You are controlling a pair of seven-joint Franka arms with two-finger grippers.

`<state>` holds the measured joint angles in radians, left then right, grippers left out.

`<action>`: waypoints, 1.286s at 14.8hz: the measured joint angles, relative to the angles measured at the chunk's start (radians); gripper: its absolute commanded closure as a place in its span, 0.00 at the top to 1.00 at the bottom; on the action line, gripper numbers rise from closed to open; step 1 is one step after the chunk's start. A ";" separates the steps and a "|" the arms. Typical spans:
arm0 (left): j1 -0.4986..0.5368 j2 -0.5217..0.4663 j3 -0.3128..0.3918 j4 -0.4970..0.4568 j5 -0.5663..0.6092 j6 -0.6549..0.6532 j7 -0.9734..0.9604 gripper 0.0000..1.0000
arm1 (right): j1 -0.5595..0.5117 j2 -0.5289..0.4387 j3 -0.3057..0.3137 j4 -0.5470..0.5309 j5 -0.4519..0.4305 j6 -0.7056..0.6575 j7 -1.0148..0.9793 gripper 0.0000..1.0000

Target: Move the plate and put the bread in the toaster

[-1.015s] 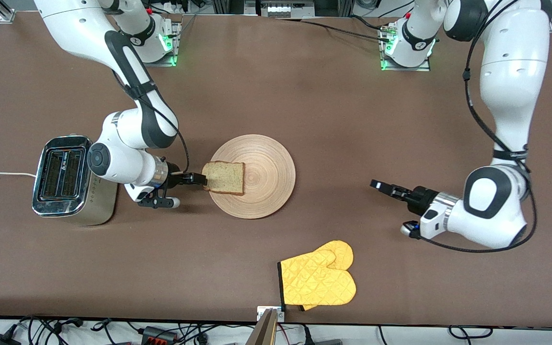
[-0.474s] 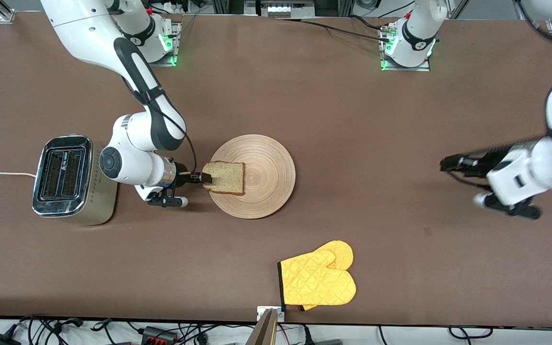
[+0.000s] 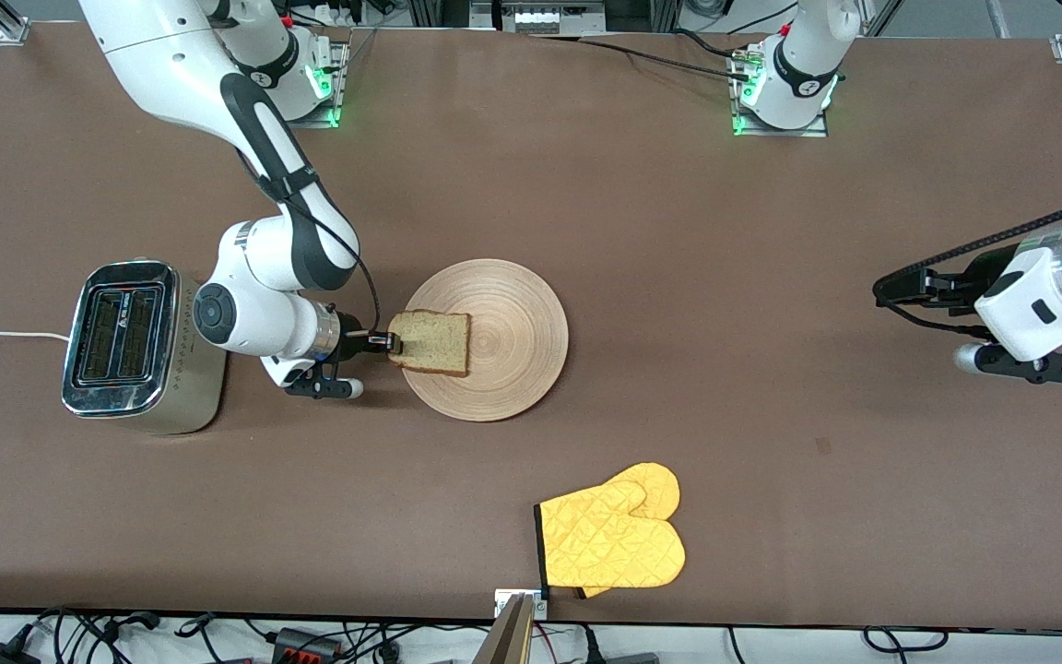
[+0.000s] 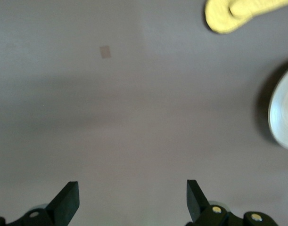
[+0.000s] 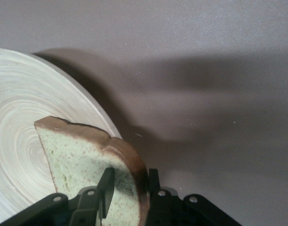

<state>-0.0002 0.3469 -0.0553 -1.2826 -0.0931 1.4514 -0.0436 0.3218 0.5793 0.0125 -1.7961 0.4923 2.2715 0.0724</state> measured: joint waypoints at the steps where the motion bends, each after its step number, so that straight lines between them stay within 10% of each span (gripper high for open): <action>1: -0.001 -0.056 -0.001 -0.092 0.000 0.074 -0.025 1.00 | 0.000 0.000 0.000 0.000 0.001 0.000 0.000 0.16; 6: -0.002 -0.282 -0.002 -0.405 0.001 0.238 -0.044 1.00 | 0.001 0.000 0.000 0.003 0.001 -0.010 0.000 0.00; 11: 0.000 -0.302 -0.001 -0.442 0.001 0.276 -0.052 1.00 | -0.002 -0.025 -0.015 0.083 0.001 -0.163 0.000 0.00; 16: -0.001 -0.301 -0.002 -0.453 0.028 0.289 -0.056 1.00 | -0.015 -0.078 -0.162 0.269 -0.007 -0.521 0.000 0.00; 19: -0.002 -0.301 -0.018 -0.454 0.093 0.296 -0.094 1.00 | -0.022 -0.081 -0.228 0.365 -0.148 -0.663 -0.004 0.00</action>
<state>-0.0024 0.0455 -0.0736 -1.7369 0.0004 1.7472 -0.1378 0.3001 0.4985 -0.2155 -1.4309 0.3443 1.6081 0.0686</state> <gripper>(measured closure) 0.000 0.943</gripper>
